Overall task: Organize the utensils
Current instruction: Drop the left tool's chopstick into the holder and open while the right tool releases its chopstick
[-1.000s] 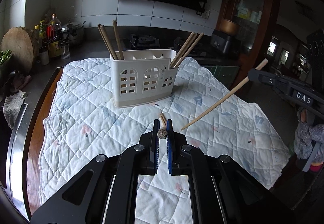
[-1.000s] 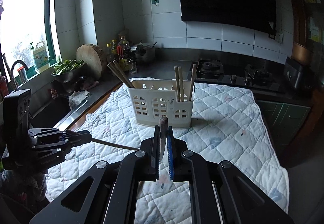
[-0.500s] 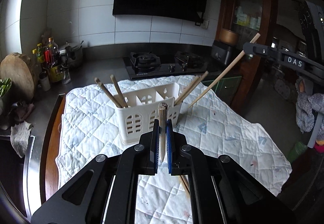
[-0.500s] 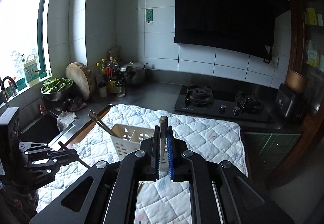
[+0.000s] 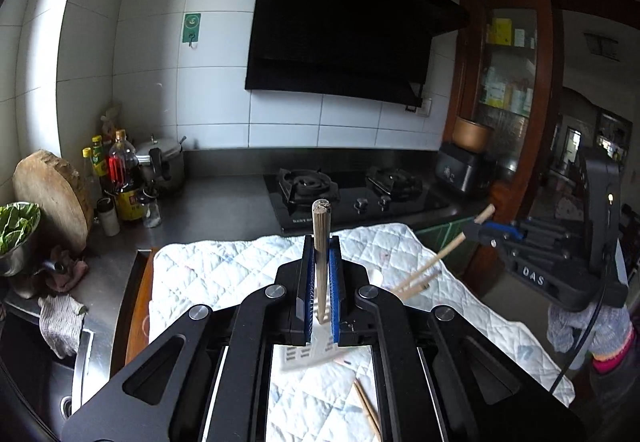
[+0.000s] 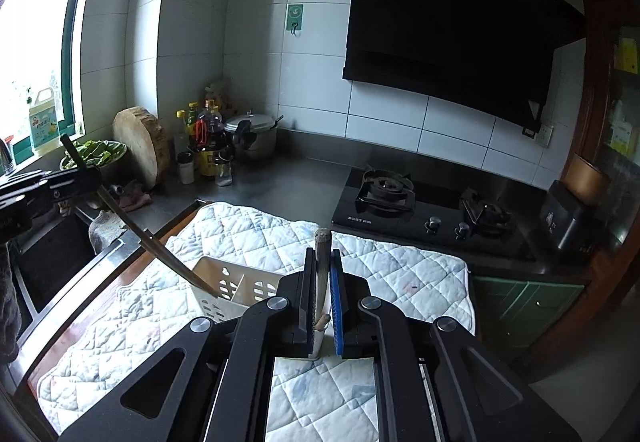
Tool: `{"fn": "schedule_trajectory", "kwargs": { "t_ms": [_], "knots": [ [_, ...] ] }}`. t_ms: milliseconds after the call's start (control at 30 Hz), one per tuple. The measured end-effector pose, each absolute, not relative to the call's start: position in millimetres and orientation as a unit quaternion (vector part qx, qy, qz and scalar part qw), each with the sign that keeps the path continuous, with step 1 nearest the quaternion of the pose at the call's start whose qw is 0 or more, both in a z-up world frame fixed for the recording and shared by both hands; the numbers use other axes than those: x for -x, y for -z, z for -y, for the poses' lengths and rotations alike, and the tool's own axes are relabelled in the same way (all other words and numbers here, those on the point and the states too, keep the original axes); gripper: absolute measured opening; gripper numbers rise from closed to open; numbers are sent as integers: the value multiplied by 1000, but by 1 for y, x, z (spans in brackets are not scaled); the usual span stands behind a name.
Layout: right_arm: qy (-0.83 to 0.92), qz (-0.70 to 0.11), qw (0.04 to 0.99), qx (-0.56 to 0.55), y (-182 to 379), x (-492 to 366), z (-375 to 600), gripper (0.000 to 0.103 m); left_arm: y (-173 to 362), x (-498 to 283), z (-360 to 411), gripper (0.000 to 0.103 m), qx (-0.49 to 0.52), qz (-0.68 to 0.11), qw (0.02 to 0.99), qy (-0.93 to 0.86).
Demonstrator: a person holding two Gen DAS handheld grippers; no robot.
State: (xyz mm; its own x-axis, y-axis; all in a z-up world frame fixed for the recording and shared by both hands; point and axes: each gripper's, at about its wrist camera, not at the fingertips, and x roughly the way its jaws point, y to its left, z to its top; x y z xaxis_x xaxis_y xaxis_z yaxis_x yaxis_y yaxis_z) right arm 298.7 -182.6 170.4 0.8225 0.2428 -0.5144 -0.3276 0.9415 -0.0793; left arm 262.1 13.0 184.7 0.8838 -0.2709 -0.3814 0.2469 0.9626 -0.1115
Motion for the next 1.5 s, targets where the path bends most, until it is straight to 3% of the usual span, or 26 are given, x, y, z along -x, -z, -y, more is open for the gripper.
{"fn": "schedule_trajectory", "kwargs": {
  "t_ms": [567, 900, 1100, 1500],
  "knots": [
    [-144, -311, 935, 91, -135, -340, 169, 7, -132, -330, -18, 5, 52, -296, 946, 123],
    [-145, -304, 938, 84, -134, -341, 175, 8, -116, -339, -17, 8, 63, -312, 940, 122],
    [-146, -283, 945, 79, -143, -321, 181, 17, -121, -327, -18, 23, 59, -301, 944, 119],
    [-182, -273, 943, 58, -126, -245, 184, 22, -121, -268, -28, 51, 49, -283, 953, 101]
  ]
}}
